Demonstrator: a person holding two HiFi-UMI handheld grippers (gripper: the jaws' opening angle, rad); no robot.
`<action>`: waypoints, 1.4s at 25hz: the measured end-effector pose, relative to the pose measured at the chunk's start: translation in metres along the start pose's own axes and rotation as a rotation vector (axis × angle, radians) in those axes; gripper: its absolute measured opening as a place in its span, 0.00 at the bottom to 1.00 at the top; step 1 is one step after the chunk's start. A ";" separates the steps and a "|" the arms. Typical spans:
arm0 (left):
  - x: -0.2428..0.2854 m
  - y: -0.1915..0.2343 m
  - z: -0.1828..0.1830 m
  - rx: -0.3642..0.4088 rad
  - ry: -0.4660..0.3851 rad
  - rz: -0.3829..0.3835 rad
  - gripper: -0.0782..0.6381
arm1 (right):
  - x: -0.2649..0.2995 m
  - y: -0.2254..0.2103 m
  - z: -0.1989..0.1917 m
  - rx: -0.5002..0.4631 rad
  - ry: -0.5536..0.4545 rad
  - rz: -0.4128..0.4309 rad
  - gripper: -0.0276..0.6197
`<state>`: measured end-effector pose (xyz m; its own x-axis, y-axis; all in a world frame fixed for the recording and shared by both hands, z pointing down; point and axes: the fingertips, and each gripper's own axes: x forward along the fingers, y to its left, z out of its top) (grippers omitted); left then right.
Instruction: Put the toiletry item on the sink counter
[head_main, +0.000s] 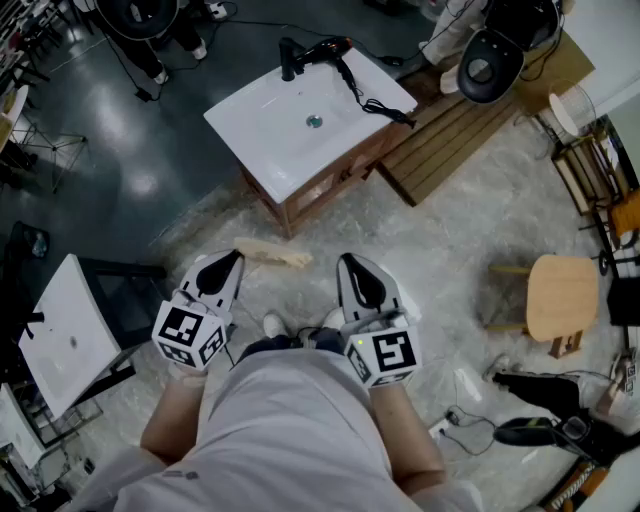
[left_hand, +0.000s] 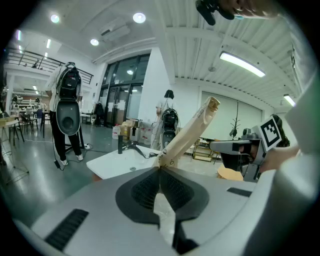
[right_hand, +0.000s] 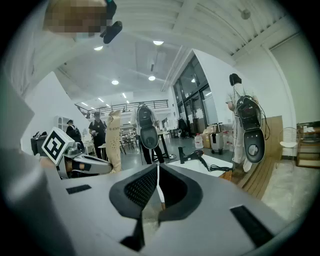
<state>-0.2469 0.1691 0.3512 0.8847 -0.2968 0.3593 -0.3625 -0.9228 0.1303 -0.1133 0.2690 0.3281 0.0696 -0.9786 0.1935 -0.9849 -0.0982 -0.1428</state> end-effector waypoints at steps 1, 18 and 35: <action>0.002 -0.004 0.000 0.001 0.001 0.000 0.14 | -0.003 -0.004 0.001 0.000 -0.002 0.000 0.08; 0.052 -0.083 -0.002 0.017 0.061 0.039 0.14 | -0.073 -0.097 -0.003 0.073 -0.062 0.012 0.09; 0.104 -0.067 -0.011 -0.041 0.066 0.094 0.14 | -0.053 -0.150 -0.019 0.070 -0.010 0.021 0.09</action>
<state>-0.1340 0.2023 0.3899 0.8254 -0.3640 0.4315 -0.4562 -0.8803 0.1301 0.0278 0.3386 0.3575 0.0509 -0.9823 0.1802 -0.9726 -0.0897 -0.2143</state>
